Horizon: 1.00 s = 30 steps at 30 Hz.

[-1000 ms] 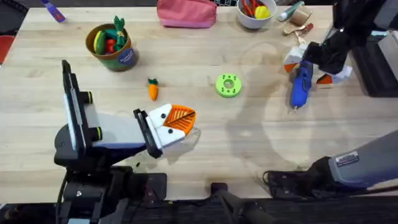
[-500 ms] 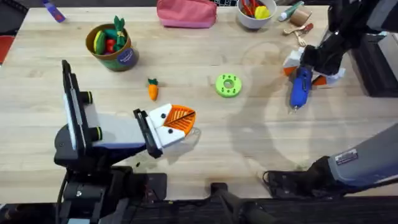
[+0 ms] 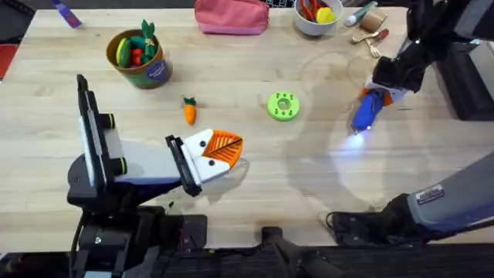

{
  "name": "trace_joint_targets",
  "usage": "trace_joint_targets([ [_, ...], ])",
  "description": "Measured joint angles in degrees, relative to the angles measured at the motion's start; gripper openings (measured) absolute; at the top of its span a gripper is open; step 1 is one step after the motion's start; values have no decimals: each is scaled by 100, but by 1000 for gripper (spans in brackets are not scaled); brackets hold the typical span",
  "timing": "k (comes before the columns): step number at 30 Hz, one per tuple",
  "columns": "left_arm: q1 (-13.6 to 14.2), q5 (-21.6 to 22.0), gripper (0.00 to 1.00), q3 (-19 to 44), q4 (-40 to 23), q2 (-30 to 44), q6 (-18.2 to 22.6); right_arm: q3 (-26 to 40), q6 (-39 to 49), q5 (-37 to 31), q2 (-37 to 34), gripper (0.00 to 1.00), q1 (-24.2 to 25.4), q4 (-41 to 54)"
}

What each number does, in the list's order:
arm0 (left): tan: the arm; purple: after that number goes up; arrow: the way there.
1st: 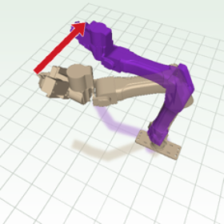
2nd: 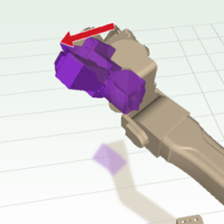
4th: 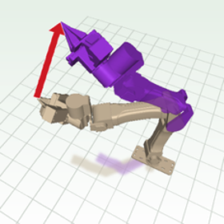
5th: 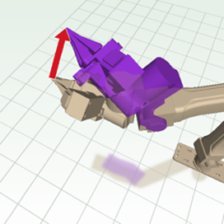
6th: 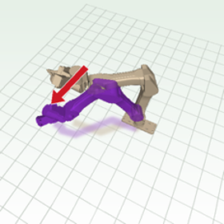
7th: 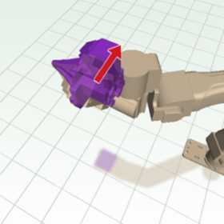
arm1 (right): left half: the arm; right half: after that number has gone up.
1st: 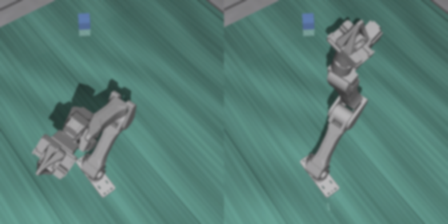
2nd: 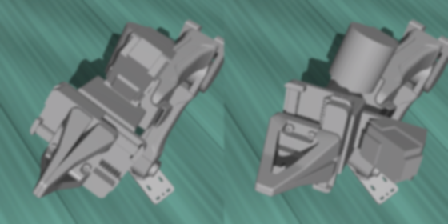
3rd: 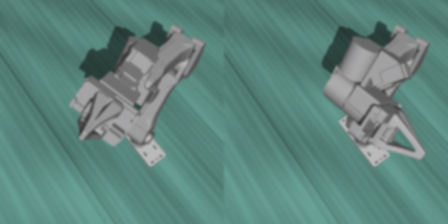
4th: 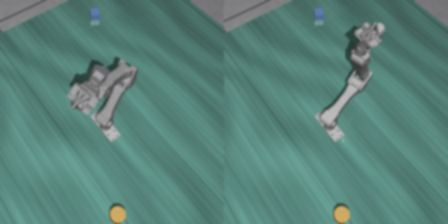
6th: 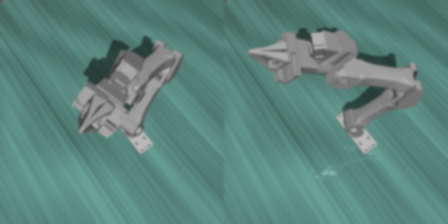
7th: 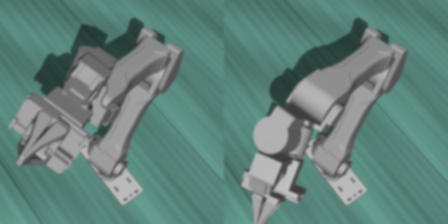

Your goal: Pick up the gripper from the table and insert it into the empty holder that is missing its gripper. Then pick up a screw, insert it into the mounting hole, and use the screwdriver to tighten it. Finally, clean up the table by picking up the vegetable and placing it into the bucket.

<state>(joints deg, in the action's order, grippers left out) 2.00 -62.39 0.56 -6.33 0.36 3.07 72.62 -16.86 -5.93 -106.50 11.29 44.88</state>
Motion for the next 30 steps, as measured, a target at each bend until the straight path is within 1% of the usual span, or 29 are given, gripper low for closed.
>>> trace_joint_targets([
  [7, 0, 0, 8, 0, -2, 0, 0, 0, -4, 2, 18, 22, -2, 23],
  [11, 0, 0, 8, 0, -2, 0, 0, 0, -4, -2, 266, 22, -40, 159],
  [18, 0, 0, 8, 0, -2, 0, 0, 279, -4, -2, 1325, 22, -244, 228],
  [24, 0, 0, 8, 0, -2, 0, 0, 606, -4, 19, 2212, 22, -559, -396],
  [26, 0, 0, 8, 0, -1, 0, 0, 645, -4, 129, 2474, 22, -689, -648],
  [30, 0, 0, 8, 0, -2, 0, 0, 649, -5, 571, 2953, 22, -920, -943],
])
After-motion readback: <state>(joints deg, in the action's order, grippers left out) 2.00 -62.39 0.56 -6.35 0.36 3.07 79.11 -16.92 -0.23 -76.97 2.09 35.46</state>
